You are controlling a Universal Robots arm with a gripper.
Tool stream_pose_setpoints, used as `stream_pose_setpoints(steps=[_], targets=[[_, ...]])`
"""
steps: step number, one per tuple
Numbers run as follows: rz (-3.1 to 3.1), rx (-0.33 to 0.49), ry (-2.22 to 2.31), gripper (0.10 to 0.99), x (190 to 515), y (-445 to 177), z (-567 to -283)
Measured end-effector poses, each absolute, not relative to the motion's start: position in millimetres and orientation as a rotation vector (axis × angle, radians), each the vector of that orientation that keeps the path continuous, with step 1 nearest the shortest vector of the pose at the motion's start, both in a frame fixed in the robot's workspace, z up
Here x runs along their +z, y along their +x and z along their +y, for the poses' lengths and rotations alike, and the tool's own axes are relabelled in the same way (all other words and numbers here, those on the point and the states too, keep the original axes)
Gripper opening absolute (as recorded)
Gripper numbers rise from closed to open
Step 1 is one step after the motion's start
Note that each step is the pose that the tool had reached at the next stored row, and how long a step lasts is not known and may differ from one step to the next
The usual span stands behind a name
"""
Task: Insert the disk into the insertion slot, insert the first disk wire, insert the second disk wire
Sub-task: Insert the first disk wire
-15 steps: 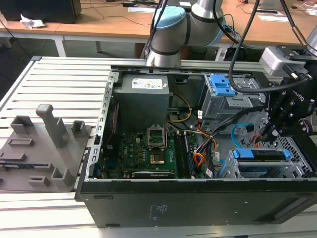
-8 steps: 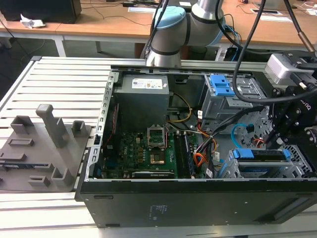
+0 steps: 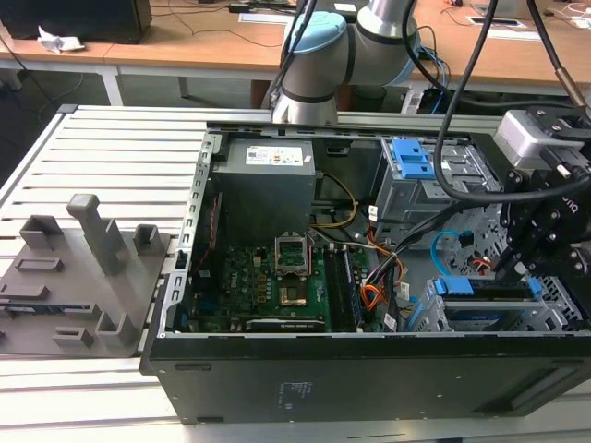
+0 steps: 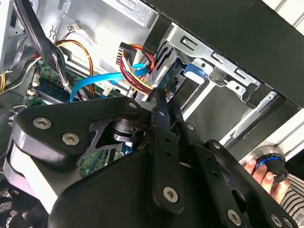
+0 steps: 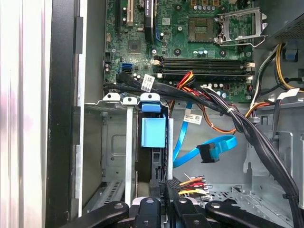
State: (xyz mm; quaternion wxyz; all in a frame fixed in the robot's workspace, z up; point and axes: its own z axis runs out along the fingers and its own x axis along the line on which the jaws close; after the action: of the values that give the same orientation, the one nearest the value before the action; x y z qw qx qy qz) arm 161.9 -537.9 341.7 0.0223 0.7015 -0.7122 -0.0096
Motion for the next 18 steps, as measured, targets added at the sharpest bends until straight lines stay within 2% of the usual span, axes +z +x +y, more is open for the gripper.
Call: stream_pose_setpoints(steps=[18], targets=[[-2.207, -0.037, 2.175, 0.169, 333.0, 166.2, -543.3]])
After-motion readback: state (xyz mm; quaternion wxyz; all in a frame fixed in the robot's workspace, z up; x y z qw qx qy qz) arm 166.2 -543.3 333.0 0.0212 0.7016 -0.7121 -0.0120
